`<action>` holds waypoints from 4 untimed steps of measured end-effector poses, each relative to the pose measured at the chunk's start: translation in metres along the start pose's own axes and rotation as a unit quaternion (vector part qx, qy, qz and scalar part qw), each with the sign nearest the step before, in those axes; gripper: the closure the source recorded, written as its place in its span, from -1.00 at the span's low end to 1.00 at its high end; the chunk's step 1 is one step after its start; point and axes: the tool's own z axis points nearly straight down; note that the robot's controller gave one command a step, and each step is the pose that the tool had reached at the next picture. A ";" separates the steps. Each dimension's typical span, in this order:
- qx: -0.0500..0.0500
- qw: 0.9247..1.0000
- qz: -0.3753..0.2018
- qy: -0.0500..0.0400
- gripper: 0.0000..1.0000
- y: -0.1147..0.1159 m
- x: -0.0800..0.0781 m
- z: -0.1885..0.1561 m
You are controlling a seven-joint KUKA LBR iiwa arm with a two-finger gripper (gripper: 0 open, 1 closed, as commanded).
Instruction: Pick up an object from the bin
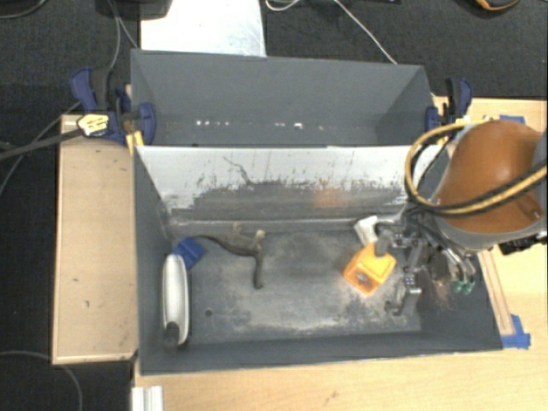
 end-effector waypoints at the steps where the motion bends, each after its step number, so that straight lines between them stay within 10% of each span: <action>1: 0.000 1.000 -0.002 -0.004 -1.00 0.000 -0.002 -0.004; 2: 0.001 0.966 -0.257 -0.003 -1.00 -0.025 -0.093 0.112; 3: 0.002 0.961 -0.275 -0.006 -1.00 -0.012 -0.065 0.047; 4: 0.002 0.836 -0.548 -0.005 -1.00 0.000 -0.076 0.084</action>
Offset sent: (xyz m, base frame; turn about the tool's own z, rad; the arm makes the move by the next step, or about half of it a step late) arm 0.0935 -0.0260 -0.1172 -0.5405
